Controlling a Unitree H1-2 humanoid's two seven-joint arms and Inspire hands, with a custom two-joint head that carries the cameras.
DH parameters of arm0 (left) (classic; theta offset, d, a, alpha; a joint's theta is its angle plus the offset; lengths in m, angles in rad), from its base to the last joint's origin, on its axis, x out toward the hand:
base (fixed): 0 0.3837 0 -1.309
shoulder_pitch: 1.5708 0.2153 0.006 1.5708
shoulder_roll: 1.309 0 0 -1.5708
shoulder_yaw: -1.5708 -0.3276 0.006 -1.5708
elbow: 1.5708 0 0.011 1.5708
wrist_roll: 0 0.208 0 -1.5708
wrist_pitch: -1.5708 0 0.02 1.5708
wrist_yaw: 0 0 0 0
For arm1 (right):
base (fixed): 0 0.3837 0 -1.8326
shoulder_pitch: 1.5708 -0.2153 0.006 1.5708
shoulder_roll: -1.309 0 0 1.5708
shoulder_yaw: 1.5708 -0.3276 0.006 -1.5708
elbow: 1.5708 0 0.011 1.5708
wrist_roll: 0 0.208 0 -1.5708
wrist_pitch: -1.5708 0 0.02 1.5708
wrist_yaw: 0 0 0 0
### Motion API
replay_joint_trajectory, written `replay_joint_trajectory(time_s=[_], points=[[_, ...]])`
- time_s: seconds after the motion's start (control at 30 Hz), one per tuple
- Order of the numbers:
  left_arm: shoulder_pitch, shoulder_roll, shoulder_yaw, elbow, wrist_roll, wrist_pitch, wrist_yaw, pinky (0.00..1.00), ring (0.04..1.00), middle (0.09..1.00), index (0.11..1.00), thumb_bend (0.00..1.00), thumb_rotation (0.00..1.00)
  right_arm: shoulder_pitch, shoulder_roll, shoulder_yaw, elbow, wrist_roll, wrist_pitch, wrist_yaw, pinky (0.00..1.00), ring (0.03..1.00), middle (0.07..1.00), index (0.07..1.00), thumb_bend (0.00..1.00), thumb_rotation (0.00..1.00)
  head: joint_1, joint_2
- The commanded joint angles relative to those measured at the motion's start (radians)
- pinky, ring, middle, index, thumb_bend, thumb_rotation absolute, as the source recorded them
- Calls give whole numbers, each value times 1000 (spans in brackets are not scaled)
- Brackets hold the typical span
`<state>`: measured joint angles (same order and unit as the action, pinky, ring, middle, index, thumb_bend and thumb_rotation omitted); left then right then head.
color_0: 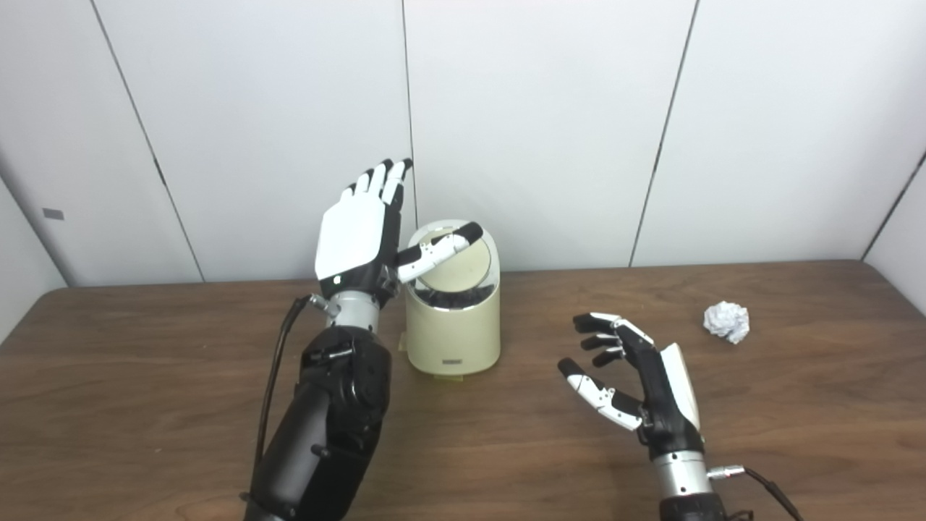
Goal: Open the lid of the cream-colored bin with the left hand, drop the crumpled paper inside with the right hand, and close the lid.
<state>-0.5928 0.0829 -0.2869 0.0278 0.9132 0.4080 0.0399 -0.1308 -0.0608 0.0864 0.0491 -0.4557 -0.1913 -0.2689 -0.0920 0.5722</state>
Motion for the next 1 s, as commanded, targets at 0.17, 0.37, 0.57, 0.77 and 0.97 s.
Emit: replay_joint_trajectory(time_s=[0.17,0.37,0.57,0.77,0.97], points=[[-82,41,-21,85,68,-1,33,1000,1000,1000,1000,818,791,10,10,6,16,-14,-12,-12,494,615,685,691,333,475,-3,2],[-104,59,-38,175,91,3,56,1000,1000,1000,1000,824,798,10,11,4,18,-15,-17,-17,504,629,685,689,329,451,-6,3],[-110,66,-40,234,79,-10,84,1000,1000,1000,1000,835,788,12,12,4,12,-14,-9,-12,522,649,694,690,329,450,-7,4],[-109,75,-46,253,74,-23,95,1000,1000,1000,1000,865,739,13,14,4,9,-12,-11,-14,515,638,689,688,330,444,-8,8],[-118,121,-123,269,148,-47,106,1000,1000,1000,1000,999,459,13,18,3,7,-8,-17,-17,522,636,689,681,328,415,-6,12]])
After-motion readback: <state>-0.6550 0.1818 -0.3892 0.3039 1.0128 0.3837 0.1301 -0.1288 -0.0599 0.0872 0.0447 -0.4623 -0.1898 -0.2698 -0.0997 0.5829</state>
